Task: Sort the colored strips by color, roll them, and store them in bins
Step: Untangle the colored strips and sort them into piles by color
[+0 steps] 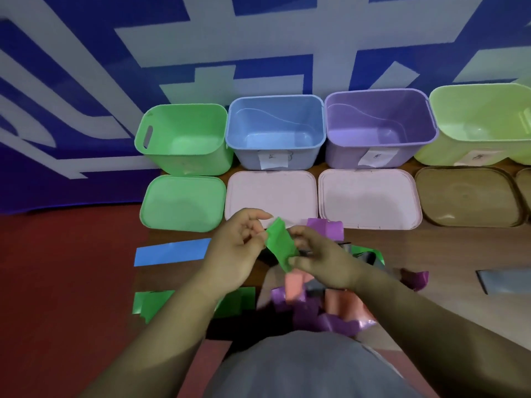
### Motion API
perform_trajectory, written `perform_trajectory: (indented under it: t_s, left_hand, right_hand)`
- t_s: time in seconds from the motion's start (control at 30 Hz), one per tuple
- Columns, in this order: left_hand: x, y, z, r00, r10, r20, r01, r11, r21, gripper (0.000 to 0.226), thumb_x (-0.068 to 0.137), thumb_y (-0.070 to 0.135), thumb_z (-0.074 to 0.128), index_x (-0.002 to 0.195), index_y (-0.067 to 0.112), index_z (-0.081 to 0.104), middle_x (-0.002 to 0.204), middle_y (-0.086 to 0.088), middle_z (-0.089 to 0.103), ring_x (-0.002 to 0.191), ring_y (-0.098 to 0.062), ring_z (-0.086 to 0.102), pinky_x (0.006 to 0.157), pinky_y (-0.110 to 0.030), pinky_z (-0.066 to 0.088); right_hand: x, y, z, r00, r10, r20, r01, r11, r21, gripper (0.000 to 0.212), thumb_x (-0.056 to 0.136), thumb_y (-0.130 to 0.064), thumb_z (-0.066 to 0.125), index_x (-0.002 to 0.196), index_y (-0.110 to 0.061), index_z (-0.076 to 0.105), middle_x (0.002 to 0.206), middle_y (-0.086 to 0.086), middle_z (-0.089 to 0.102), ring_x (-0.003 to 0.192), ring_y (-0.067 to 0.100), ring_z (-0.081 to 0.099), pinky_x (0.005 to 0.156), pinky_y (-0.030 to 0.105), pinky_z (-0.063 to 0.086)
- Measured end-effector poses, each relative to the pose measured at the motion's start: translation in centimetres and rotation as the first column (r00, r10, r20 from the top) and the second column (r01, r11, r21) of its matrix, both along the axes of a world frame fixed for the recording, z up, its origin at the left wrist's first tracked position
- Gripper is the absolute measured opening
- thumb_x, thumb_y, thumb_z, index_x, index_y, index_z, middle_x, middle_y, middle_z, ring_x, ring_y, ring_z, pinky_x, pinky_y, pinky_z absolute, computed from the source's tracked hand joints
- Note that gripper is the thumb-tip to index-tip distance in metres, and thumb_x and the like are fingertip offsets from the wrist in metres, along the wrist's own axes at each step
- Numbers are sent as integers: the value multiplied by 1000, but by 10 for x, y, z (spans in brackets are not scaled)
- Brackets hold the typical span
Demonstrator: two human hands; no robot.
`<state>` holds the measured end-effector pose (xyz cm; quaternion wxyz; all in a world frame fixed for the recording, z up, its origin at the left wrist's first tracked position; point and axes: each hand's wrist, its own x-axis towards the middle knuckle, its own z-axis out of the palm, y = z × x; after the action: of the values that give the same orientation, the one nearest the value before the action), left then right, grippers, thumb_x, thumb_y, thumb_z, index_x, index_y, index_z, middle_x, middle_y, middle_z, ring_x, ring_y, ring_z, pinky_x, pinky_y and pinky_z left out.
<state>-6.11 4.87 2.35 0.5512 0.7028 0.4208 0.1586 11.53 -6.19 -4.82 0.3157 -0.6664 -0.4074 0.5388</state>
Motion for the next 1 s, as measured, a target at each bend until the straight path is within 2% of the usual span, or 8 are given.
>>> perform_trajectory:
  t_s: [0.2, 0.4, 0.47, 0.57, 0.67, 0.73, 0.87, 1.0]
  left_hand:
    - [-62, 21, 2, 983, 173, 57, -171, 985, -30, 34, 93, -3, 59, 97, 29, 67, 75, 13, 60, 77, -12, 61, 88, -48, 54]
    - [-127, 47, -12, 936, 336, 107, -333, 942, -42, 27, 95, -5, 56, 94, 21, 65, 63, 17, 62, 59, 1, 57, 76, -36, 51]
    - [-147, 58, -22, 923, 374, 88, -371, 928, -45, 28, 95, -4, 56, 95, 21, 67, 67, 13, 61, 59, 0, 57, 74, -34, 51]
    - [-179, 69, -40, 919, 394, 24, -394, 919, -6, 30, 95, -2, 55, 102, 23, 71, 79, 1, 66, 60, -2, 60, 68, -29, 52]
    - [-211, 79, -68, 910, 406, -88, -408, 913, -12, 41, 93, -5, 54, 113, 28, 69, 72, 0, 58, 52, -2, 52, 57, -22, 45]
    - [-231, 81, -87, 902, 401, -161, -409, 912, -20, 43, 92, -3, 56, 108, 34, 70, 73, 4, 63, 59, -9, 57, 67, -30, 49]
    - [-258, 76, -114, 884, 355, -305, -370, 929, 8, 38, 91, 0, 56, 113, 26, 73, 85, 5, 70, 70, -15, 63, 71, -30, 49]
    - [-270, 71, -126, 868, 355, -348, -377, 926, 5, 36, 91, -2, 54, 111, 21, 73, 86, 2, 70, 83, -23, 68, 74, -30, 49]
  right_hand:
    - [-37, 10, -5, 998, 41, 45, -41, 999, 11, 46, 87, -4, 66, 125, -26, 52, 120, 0, 66, 107, 17, 67, 91, 36, 56]
    - [-68, 26, -7, 932, 211, 296, -205, 977, -51, 30, 78, -14, 68, 94, -39, 60, 86, -5, 70, 77, 17, 68, 72, 33, 54]
    - [-81, 34, -8, 916, 215, 337, -218, 976, -32, 31, 79, -15, 70, 98, -39, 61, 84, -11, 68, 75, 8, 63, 74, 30, 51]
    - [-99, 43, -7, 927, 181, 329, -177, 983, -41, 35, 79, -9, 70, 108, -28, 65, 82, -15, 69, 69, -5, 60, 72, 19, 47]
    - [-116, 43, -10, 922, 215, 323, -210, 976, -51, 38, 78, -14, 67, 113, -29, 65, 100, -15, 72, 85, -5, 65, 78, 17, 49]
    - [-127, 43, -14, 908, 232, 348, -231, 972, -43, 39, 75, -24, 64, 113, -31, 65, 110, -14, 69, 96, 4, 66, 84, 24, 52]
    - [-147, 43, -23, 882, 284, 377, -257, 959, -123, 30, 75, -27, 62, 104, -32, 68, 92, -12, 72, 82, 7, 66, 75, 30, 54]
    - [-161, 46, -34, 830, 320, 457, -271, 947, -172, 23, 84, -24, 67, 107, -25, 71, 101, -7, 71, 87, 10, 62, 75, 21, 42]
